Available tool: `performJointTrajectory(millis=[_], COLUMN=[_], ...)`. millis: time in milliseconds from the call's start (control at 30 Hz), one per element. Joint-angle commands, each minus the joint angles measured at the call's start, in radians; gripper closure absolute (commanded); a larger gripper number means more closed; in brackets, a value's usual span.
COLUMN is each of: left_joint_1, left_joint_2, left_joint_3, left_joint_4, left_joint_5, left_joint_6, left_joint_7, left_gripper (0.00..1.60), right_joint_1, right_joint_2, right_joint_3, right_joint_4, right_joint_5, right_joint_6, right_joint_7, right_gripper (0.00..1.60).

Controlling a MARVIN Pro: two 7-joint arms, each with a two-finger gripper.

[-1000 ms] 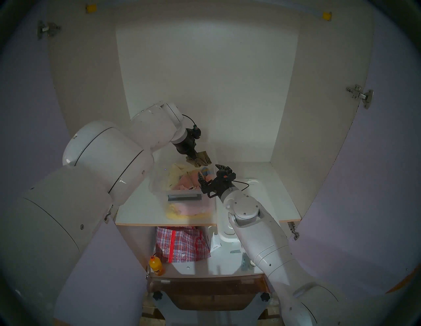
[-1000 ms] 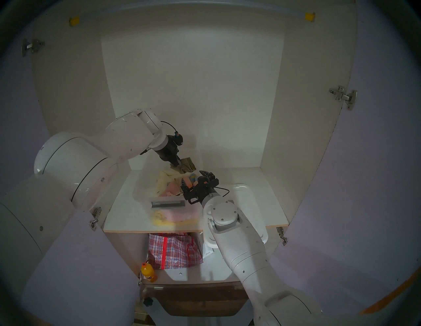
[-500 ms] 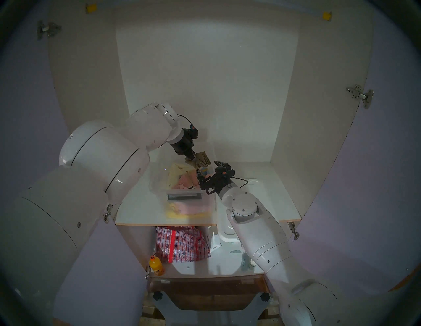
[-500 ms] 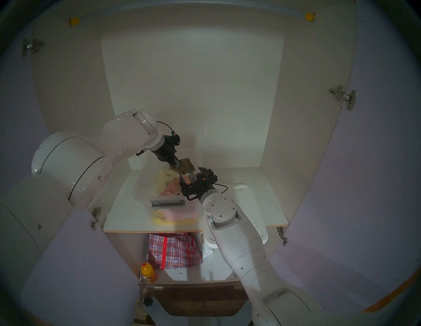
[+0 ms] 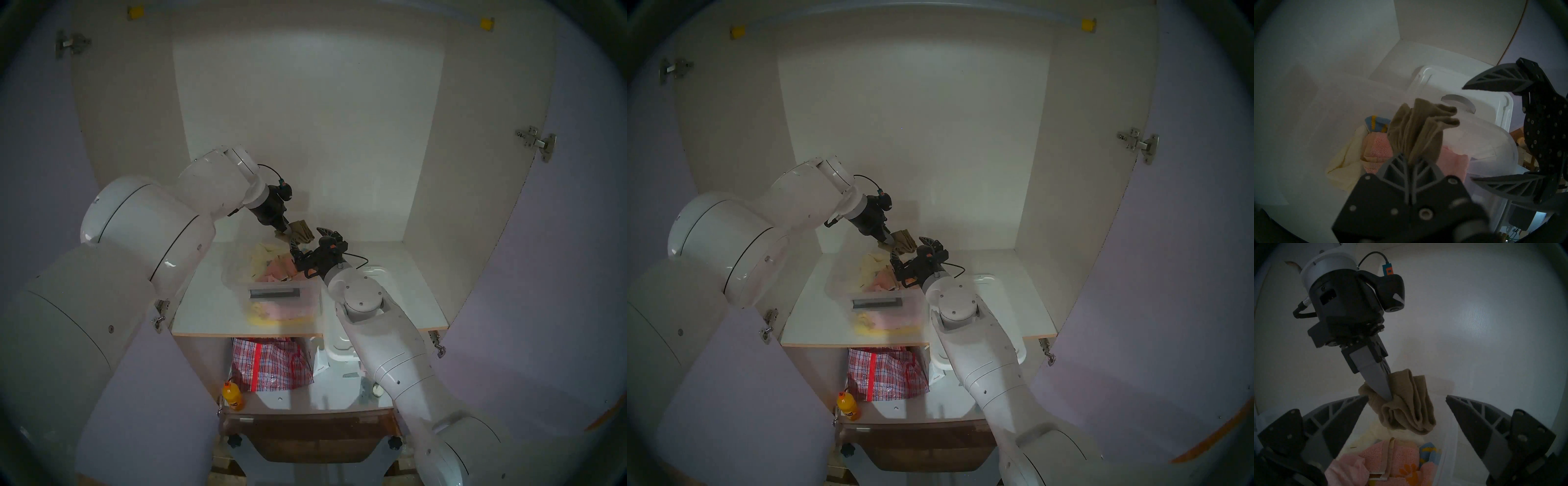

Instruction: Take socks out of the storage bin, place them on top of the cabinet, and put the lid back on the bin

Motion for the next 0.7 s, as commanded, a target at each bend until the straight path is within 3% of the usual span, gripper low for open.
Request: performJointTrajectory(millis=[0,667], left_joint_1=[-0.061,-0.088], left_joint_2=[0.014,0.057], left_joint_3=[-0.014,-0.049], left_joint_4=[-0.026,-0.034], left_joint_5=[-0.012,-0.029], left_joint_6=[-0.02,-0.068], left_joint_7=[-0.029,-0.113], left_gripper=[1.6,1.6], right_joint_1=[0.034,0.066], right_joint_2=[-0.02,-0.042], right_joint_3=[0.01,0.02], right_joint_4=[-0.033,-0.002], right_joint_5=[0.016,0.041], right_joint_6=[-0.005,0.004], right_joint_7=[0.001,0.005], right_gripper=[0.0,0.0])
